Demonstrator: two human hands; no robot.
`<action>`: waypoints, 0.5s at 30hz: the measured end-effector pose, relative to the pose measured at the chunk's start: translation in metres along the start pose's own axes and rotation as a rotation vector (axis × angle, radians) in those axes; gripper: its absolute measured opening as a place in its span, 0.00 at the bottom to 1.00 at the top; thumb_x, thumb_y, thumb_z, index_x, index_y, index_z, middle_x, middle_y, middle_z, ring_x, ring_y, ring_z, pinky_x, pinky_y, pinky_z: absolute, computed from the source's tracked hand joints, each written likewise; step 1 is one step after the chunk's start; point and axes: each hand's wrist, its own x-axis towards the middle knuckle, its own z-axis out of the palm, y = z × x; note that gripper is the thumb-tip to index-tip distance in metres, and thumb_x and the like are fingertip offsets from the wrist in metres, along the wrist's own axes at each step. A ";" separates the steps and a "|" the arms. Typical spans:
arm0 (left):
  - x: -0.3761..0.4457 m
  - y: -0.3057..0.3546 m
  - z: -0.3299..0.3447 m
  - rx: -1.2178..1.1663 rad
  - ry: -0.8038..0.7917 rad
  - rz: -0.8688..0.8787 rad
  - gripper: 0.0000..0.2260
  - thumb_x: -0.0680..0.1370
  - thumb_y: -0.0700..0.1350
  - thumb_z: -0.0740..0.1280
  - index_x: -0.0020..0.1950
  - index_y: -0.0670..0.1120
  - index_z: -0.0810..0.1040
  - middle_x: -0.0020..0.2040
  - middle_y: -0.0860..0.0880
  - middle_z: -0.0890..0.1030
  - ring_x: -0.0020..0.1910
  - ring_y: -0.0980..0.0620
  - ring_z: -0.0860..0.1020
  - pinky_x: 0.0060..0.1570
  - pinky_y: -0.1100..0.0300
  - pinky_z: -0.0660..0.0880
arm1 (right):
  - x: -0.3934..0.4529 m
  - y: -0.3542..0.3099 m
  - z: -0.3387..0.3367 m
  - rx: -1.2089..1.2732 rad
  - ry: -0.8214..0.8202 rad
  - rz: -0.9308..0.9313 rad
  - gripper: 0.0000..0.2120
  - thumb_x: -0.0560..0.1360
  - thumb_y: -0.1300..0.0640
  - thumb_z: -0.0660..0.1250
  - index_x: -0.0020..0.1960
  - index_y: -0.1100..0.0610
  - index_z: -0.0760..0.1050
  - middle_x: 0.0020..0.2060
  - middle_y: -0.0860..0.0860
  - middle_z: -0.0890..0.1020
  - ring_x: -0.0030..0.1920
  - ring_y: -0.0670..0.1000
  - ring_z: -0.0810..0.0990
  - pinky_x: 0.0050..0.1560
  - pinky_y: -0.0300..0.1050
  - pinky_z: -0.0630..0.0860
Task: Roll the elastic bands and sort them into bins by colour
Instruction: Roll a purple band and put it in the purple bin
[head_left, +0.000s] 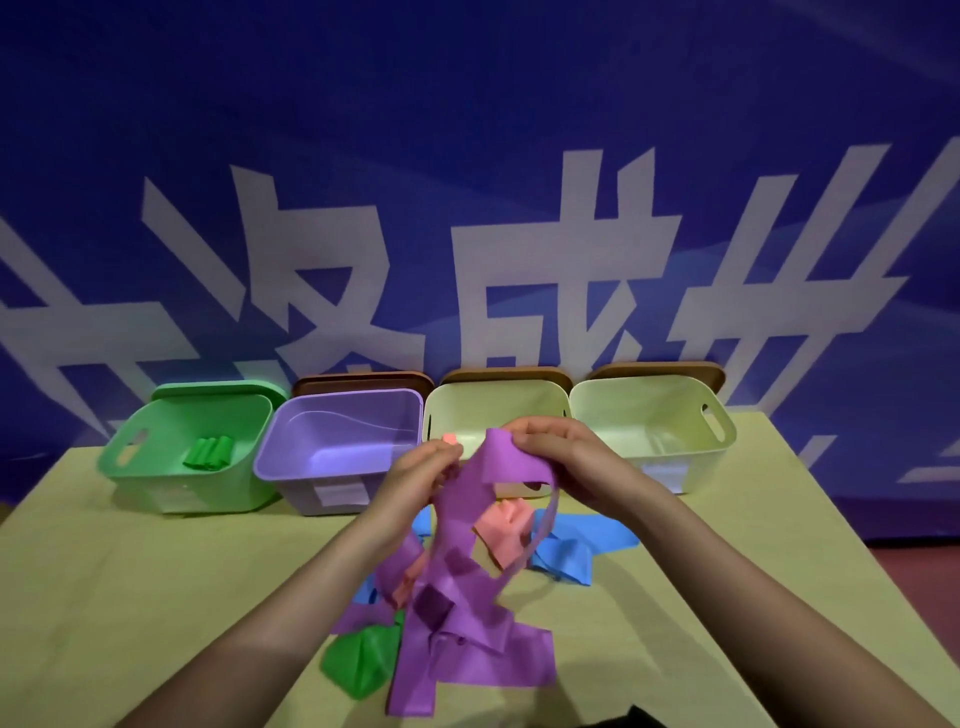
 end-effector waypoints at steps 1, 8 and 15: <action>-0.003 -0.004 0.002 0.039 0.008 0.013 0.09 0.80 0.41 0.63 0.39 0.46 0.75 0.34 0.51 0.74 0.36 0.54 0.72 0.41 0.62 0.69 | 0.001 0.000 0.003 0.006 0.006 -0.011 0.08 0.72 0.57 0.65 0.47 0.60 0.77 0.34 0.47 0.79 0.34 0.43 0.75 0.34 0.32 0.71; -0.033 0.002 0.013 -0.101 0.039 0.106 0.15 0.83 0.47 0.55 0.47 0.45 0.80 0.41 0.48 0.84 0.43 0.53 0.82 0.49 0.60 0.77 | 0.001 0.009 0.015 0.016 0.113 -0.084 0.05 0.78 0.61 0.64 0.48 0.56 0.78 0.37 0.45 0.80 0.37 0.42 0.75 0.36 0.31 0.70; -0.037 0.000 0.030 -0.085 0.021 0.087 0.10 0.80 0.42 0.62 0.43 0.43 0.81 0.36 0.47 0.81 0.40 0.49 0.78 0.53 0.50 0.76 | -0.003 0.008 0.020 -0.256 0.217 -0.112 0.06 0.79 0.64 0.62 0.50 0.57 0.78 0.41 0.49 0.81 0.40 0.40 0.76 0.43 0.32 0.72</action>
